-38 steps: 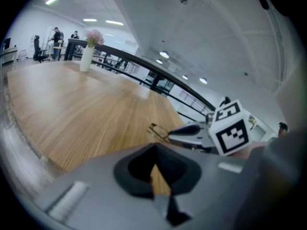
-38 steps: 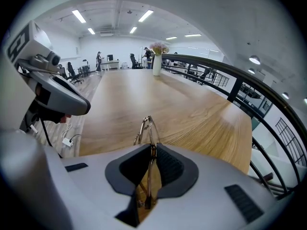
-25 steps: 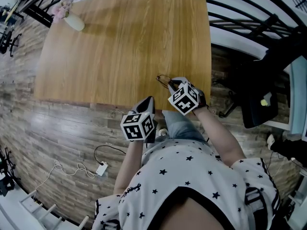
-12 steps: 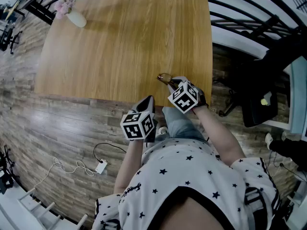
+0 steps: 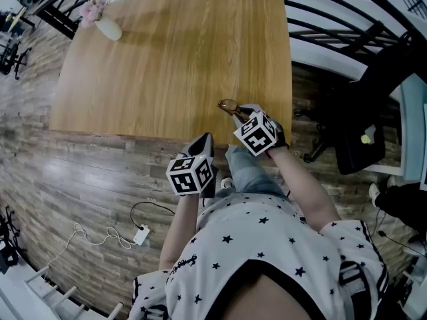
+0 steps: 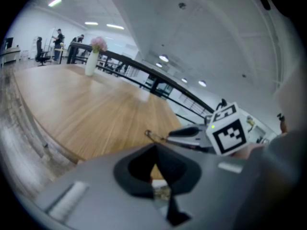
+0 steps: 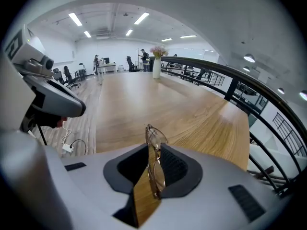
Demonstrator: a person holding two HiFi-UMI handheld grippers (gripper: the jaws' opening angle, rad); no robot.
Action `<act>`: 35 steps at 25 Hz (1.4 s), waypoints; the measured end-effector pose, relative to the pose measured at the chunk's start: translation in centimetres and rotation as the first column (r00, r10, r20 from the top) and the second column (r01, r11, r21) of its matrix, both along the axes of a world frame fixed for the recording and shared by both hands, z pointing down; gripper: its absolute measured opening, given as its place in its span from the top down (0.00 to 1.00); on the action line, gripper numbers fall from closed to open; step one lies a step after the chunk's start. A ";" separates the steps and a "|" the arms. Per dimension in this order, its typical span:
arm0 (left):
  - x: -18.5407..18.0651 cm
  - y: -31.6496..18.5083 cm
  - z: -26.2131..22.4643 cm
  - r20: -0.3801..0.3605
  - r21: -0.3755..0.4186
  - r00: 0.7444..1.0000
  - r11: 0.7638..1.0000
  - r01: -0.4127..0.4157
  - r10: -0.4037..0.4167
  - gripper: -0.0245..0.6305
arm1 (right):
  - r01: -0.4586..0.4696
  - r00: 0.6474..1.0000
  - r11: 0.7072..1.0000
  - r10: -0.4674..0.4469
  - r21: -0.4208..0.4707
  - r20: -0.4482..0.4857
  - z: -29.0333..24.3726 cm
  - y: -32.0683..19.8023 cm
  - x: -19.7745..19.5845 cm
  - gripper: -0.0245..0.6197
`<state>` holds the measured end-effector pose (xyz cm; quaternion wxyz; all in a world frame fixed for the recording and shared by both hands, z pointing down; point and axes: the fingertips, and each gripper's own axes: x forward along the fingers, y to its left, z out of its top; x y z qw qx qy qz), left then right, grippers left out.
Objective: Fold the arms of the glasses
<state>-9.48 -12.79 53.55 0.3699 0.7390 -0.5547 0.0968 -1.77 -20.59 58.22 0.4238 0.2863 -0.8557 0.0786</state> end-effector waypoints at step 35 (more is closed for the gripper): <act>2.3 6.0 -3.9 0.063 0.125 0.996 0.989 -0.074 0.067 0.95 | -0.228 0.888 0.969 0.166 0.097 0.430 -10.9 11.3 2.7 0.93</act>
